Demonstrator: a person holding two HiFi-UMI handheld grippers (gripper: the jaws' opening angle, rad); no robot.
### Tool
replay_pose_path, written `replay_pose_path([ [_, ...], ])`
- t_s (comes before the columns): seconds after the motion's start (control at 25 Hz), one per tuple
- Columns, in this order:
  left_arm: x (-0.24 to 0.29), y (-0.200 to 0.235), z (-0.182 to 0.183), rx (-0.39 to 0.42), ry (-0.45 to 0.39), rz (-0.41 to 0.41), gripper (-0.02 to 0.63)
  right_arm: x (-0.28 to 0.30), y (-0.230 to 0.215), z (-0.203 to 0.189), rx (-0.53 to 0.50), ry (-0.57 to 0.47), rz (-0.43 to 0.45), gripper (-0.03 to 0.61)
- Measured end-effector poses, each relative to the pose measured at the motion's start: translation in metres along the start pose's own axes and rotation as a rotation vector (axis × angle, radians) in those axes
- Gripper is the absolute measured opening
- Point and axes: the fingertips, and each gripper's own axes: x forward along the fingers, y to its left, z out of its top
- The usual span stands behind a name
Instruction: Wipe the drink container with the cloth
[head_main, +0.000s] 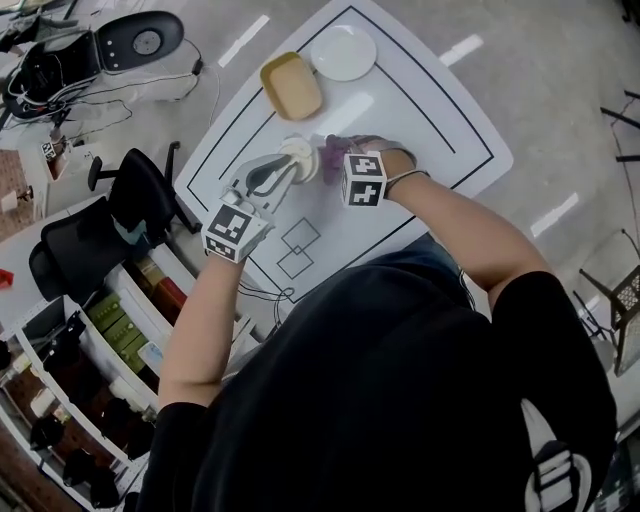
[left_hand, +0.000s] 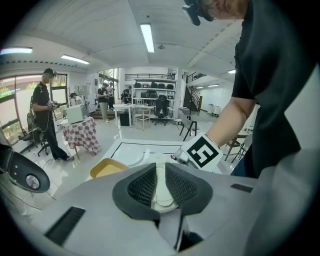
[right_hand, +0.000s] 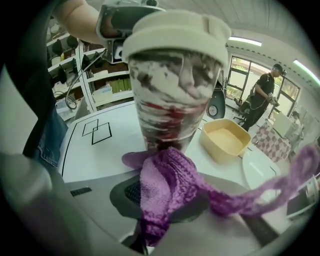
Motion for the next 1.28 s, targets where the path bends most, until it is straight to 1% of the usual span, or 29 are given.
replay_pose_path([
  [0.08,0.001,-0.001,-0.001,-0.009,-0.004,0.005,0.074,0.006,-0.002,-0.005,0.0,0.006,0.013,0.078],
  [0.24,-0.003,0.002,-0.001,-0.013,-0.009,0.017,0.072,0.004,-0.003,-0.001,-0.006,-0.013,0.037,0.078],
  [0.36,-0.002,0.001,-0.001,-0.012,-0.012,0.017,0.072,-0.01,0.0,-0.006,0.009,-0.039,0.064,0.078],
  [0.48,-0.003,0.001,0.001,-0.011,-0.019,0.012,0.072,-0.03,-0.005,-0.015,0.008,-0.042,0.071,0.078],
  [0.64,-0.004,0.002,0.002,-0.014,-0.031,0.017,0.072,-0.056,-0.028,-0.032,-0.02,-0.018,0.061,0.078],
  [0.72,-0.004,0.003,0.002,-0.017,-0.032,0.019,0.072,-0.067,-0.045,-0.029,-0.036,-0.029,0.051,0.078],
  [0.84,-0.005,0.003,0.002,-0.019,-0.032,0.021,0.072,-0.081,-0.07,-0.013,-0.071,-0.06,0.034,0.078],
  [0.96,-0.003,0.003,0.002,-0.019,-0.031,0.028,0.072,-0.089,-0.087,0.011,-0.122,-0.103,0.035,0.078],
  [1.12,-0.004,0.004,0.004,-0.025,-0.031,0.033,0.072,-0.094,-0.091,0.051,-0.169,-0.178,0.068,0.078],
  [1.28,-0.003,0.005,0.003,-0.015,-0.032,0.042,0.071,-0.088,-0.083,0.08,-0.141,-0.232,0.123,0.078],
])
